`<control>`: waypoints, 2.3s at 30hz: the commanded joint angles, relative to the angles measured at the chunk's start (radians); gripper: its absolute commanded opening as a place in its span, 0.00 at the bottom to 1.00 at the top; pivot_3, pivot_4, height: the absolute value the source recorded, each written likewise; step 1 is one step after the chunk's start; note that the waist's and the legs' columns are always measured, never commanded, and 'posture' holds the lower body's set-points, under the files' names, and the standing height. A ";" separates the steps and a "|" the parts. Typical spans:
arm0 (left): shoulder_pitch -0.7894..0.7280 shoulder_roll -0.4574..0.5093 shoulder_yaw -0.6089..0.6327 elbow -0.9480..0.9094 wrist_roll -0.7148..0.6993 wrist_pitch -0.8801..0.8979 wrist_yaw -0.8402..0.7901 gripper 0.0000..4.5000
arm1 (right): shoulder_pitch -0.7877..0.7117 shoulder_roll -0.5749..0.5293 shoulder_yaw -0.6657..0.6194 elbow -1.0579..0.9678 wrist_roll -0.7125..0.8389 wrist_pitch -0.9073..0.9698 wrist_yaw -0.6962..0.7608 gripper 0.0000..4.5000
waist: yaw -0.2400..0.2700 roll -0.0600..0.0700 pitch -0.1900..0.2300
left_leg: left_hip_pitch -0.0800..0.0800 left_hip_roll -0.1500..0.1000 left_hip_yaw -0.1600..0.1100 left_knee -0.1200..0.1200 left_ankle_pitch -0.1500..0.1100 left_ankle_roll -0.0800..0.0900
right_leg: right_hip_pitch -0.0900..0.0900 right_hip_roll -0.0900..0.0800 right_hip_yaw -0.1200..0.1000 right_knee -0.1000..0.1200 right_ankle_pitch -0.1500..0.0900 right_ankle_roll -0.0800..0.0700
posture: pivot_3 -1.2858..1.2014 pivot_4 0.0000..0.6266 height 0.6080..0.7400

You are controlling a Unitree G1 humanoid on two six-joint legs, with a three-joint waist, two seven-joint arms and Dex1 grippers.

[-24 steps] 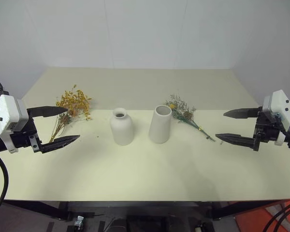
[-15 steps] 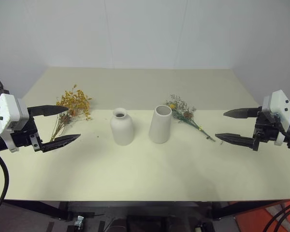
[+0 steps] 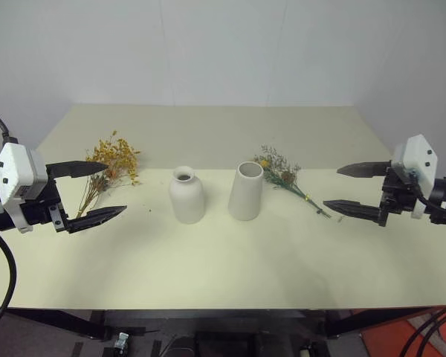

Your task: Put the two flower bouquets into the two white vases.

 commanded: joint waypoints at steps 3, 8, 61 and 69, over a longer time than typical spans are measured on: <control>-0.054 -0.001 -0.033 0.014 -0.008 -0.026 -0.002 1.00 | -0.280 0.098 0.211 0.176 -0.184 0.263 -0.229 0.99 | -0.008 0.000 0.000 | 0.000 0.000 0.001 0.000 0.000 0.000 | -0.001 0.000 0.001 0.000 0.000 -0.001 | 0.52 0.24 1.00; -0.110 -0.015 -0.091 0.029 -0.007 -0.033 0.000 1.00 | -0.490 0.181 0.391 0.468 -0.335 0.265 -0.209 0.99 | -0.006 0.000 0.000 | -0.005 0.000 0.001 0.000 0.000 0.000 | -0.007 0.000 0.001 0.002 0.005 -0.004 | 0.52 0.24 1.00; -0.621 -0.256 -0.549 0.088 0.108 0.376 0.253 1.00 | -0.881 0.543 0.491 1.475 -0.779 -0.199 -0.080 0.18 | -0.038 0.000 0.000 | -0.009 -0.003 -0.002 0.000 0.003 -0.004 | -0.012 0.000 0.003 0.007 0.008 -0.004 | 0.52 0.24 1.00; -0.632 -0.263 -0.558 0.107 0.123 0.372 0.262 1.00 | -0.875 0.540 0.452 1.470 -0.763 -0.183 -0.135 0.01 | -0.042 0.000 0.000 | -0.009 -0.003 -0.002 0.000 0.003 -0.004 | -0.012 0.000 0.003 0.007 0.008 -0.004 | 0.52 0.24 1.00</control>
